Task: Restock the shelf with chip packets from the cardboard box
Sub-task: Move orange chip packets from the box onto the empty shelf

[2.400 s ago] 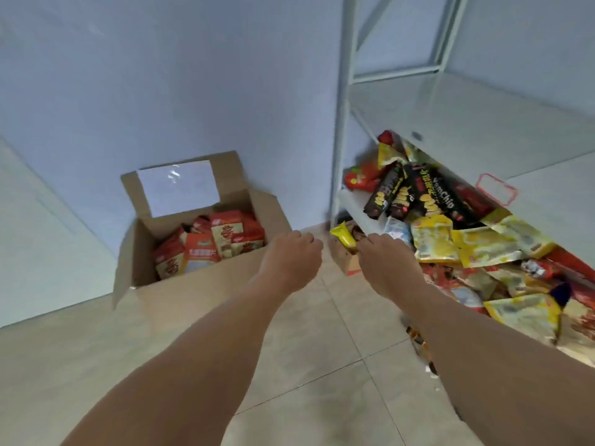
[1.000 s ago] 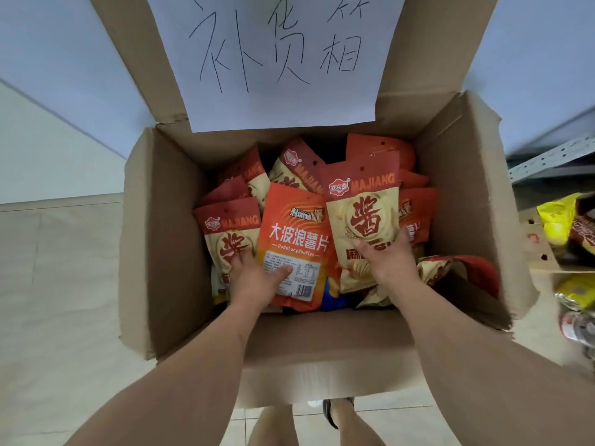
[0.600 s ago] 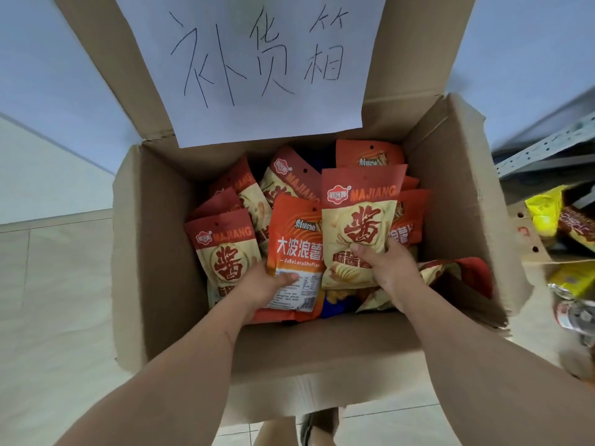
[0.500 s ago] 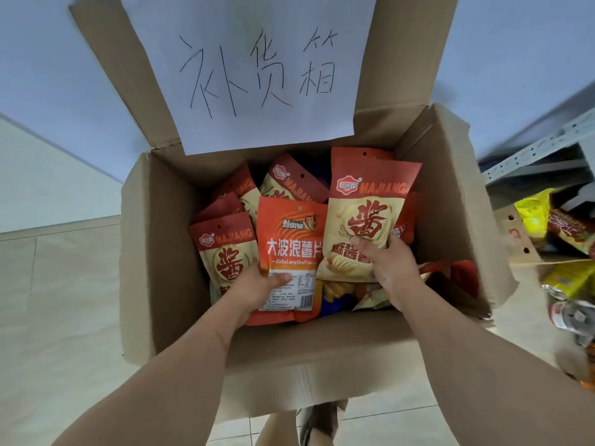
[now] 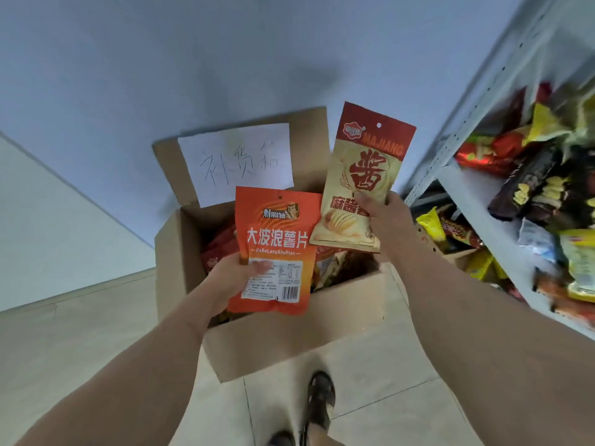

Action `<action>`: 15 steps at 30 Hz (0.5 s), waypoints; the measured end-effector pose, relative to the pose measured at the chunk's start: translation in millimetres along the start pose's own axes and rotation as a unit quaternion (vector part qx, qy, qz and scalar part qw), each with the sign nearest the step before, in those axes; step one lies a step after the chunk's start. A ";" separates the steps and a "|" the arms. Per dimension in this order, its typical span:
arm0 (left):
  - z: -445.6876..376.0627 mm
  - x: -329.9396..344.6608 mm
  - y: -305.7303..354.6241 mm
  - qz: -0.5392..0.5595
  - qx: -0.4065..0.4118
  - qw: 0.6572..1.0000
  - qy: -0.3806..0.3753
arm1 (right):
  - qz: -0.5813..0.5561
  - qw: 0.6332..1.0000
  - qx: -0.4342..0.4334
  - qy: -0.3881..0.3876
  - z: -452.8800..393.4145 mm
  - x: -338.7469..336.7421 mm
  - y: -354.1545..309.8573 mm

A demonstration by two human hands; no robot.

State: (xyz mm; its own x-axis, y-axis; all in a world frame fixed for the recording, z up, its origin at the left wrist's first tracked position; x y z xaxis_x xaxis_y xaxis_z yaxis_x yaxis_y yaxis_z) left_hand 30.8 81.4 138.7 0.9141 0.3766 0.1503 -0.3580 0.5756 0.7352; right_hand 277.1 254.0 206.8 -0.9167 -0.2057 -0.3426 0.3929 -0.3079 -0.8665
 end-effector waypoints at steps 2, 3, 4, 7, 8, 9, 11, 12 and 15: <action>28.0 20.0 5.7 -0.018 0.016 0.999 -0.031 | 0.003 0.999 -0.008 0.033 32.3 -36.5 -10.6; 42.2 31.5 7.0 -0.030 0.026 0.998 -0.047 | 0.002 0.999 -0.011 0.051 51.0 -55.5 -13.3; 55.1 43.5 6.9 -0.042 0.037 0.996 -0.062 | 0.000 0.997 -0.013 0.072 71.0 -74.7 -13.7; 89.4 79.7 -1.5 -0.069 0.060 0.987 -0.130 | -0.021 0.989 -0.023 0.148 136.4 -130.5 -9.0; 102.6 92.4 -5.7 -0.076 0.061 0.984 -0.148 | -0.024 0.984 -0.026 0.173 157.6 -147.4 -4.4; 115.1 104.5 -10.0 -0.080 0.064 0.981 -0.166 | -0.029 0.980 -0.025 0.193 178.2 -163.5 1.0; 140.4 130.7 -19.7 -0.089 0.068 0.972 -0.205 | -0.038 0.972 -0.017 0.233 217.6 -194.2 13.8; 151.0 143.2 -24.3 -0.093 0.067 0.969 -0.220 | -0.040 0.968 -0.011 0.249 234.8 -208.3 19.9; 176.6 182.5 -37.0 -0.112 0.064 0.960 -0.249 | -0.053 0.956 -0.003 0.290 281.9 -253.7 36.5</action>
State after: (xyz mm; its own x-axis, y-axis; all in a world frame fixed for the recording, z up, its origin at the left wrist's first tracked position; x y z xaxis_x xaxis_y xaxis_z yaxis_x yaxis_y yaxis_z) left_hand 244.5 0.7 255.7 0.9545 -0.1583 0.2528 -0.1445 0.4960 0.8562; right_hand 544.5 33.0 364.3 -0.8383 0.3758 -0.3950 0.2974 -0.2920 -0.9090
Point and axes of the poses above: each hand's wrist, its own z-axis away from the middle knuckle, its own x-axis out of the palm, y = z × x, the point moved 3 cm from there along -z, towards the middle knuckle, and after that the axes turned 15 degrees about z, right-handed, at the moved point
